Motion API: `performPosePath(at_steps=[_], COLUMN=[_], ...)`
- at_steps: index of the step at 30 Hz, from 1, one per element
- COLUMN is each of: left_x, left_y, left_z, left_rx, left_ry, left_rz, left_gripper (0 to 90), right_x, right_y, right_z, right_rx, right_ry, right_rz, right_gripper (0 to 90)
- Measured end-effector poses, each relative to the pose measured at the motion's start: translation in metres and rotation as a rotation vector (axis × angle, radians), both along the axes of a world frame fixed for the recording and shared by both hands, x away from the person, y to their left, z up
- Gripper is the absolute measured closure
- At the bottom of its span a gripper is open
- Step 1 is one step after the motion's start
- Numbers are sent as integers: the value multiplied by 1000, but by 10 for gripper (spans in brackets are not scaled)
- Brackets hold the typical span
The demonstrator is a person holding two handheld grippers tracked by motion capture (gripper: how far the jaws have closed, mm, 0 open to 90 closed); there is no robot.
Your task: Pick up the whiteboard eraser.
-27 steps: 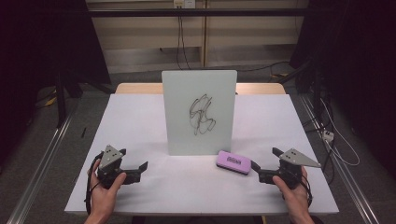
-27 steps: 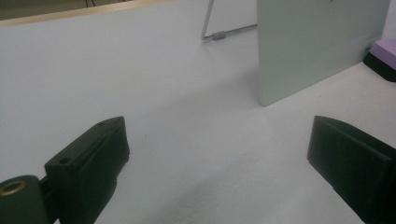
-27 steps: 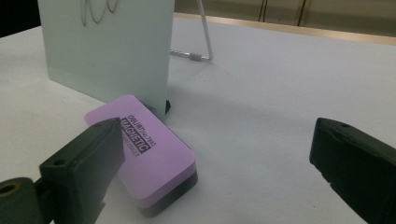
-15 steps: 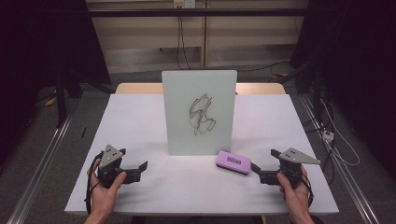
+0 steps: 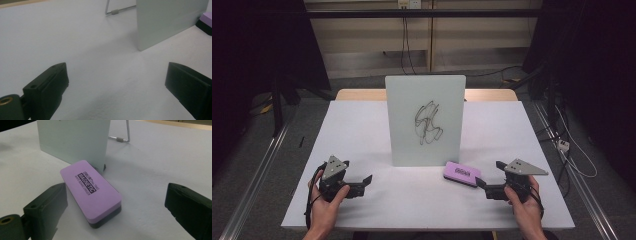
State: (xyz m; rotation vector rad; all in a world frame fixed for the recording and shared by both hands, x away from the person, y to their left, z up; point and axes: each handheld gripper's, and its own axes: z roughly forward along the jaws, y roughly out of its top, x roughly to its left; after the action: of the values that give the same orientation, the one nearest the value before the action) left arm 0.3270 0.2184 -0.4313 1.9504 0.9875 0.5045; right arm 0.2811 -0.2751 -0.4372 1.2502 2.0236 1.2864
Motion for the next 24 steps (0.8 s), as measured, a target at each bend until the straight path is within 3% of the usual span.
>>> performPosePath(at_steps=[3,7,13,16,24], left_x=[1,0,-1,-1,0], left_y=[1,1,1,1,0], left_z=[0,0,1,0,-1], left_rx=[1,-5,3,4,5], left_ry=[2,-5,-2,0,7], left_rz=[3,3,-4,-5,-9], left_gripper=[48,48,48,48,54], right_x=[0,0,7,14,48], right_y=[6,14,29,32,40], right_z=[0,0,8,14,26], right_rx=[8,7,-64,-94,-152], right_ry=[2,23,43,55,138], right_rz=[-6,61,157,209,300], right_gripper=[46,41,52,51,117])
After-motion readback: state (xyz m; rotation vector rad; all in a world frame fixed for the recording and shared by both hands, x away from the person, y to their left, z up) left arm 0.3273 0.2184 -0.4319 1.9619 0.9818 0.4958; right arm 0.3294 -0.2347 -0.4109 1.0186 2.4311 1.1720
